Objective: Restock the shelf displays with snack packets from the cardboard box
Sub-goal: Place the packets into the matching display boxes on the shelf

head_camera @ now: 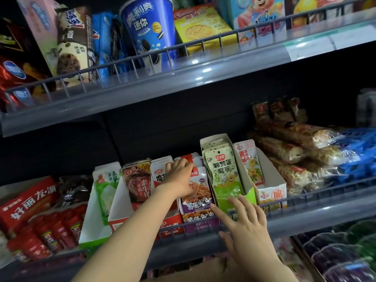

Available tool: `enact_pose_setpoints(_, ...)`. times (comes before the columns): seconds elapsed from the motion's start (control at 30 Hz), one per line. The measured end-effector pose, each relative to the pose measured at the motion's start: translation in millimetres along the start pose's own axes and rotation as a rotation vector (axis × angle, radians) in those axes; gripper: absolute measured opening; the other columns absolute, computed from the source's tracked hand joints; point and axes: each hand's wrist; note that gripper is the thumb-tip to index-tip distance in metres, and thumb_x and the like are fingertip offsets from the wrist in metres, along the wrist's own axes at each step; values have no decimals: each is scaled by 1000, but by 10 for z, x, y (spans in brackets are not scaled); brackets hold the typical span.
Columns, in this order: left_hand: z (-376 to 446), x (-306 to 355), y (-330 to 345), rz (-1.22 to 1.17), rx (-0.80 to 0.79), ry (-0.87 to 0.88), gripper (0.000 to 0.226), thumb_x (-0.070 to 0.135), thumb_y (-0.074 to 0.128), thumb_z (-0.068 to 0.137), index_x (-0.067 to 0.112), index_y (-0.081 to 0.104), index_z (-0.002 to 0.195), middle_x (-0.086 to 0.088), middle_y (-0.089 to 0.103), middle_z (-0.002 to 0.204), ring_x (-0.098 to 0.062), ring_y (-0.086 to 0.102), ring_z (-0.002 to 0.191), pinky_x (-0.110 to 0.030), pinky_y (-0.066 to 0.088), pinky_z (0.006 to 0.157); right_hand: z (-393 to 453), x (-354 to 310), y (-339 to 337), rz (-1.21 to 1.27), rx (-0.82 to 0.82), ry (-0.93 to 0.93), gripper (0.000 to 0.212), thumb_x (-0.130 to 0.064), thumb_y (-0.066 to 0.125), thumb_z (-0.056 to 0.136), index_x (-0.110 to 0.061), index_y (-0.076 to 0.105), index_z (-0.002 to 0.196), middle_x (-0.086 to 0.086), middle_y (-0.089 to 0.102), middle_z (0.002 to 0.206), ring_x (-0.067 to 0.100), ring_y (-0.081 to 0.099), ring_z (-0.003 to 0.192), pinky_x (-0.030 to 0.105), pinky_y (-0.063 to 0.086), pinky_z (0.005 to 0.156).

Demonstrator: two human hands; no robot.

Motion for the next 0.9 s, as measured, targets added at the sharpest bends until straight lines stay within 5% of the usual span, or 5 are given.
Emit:
enact_pose_setpoints(0.33,72,21,50,41,-17,-16,94,42,79,67,14,26,139,-6,29,139,-25,21,133,-40,14,113,-7,5,11,11,23,4,92,-45,89,42,-39,50,125,6,56,119,30,42,119,48,29,93)
enact_pose_setpoints(0.5,30,57,76,-38,-14,-23,84,29,78,72,13,24,134,-6,49,130,-25,40,127,-44,11,117,-8,16,15,-6,27,2,87,-46,87,44,-40,54,124,5,55,120,29,41,120,48,28,94)
enact_pose_setpoints(0.63,67,-17,46,-25,201,-8,81,30,77,73,22,27,136,-2,43,132,-22,35,125,-36,23,107,-15,8,25,-4,36,8,84,-46,87,44,-39,55,121,5,54,120,29,41,120,47,28,93)
enact_pose_setpoints(0.9,-31,12,203,-57,166,-61,88,36,75,75,27,21,144,-2,20,145,-23,15,137,-39,12,115,-6,1,41,28,59,3,88,-44,88,40,-41,52,120,3,50,121,28,42,119,46,28,93)
Point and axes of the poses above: each hand's wrist, its own z-axis towards the middle knuckle, its own y-axis out of the palm, x = y × z
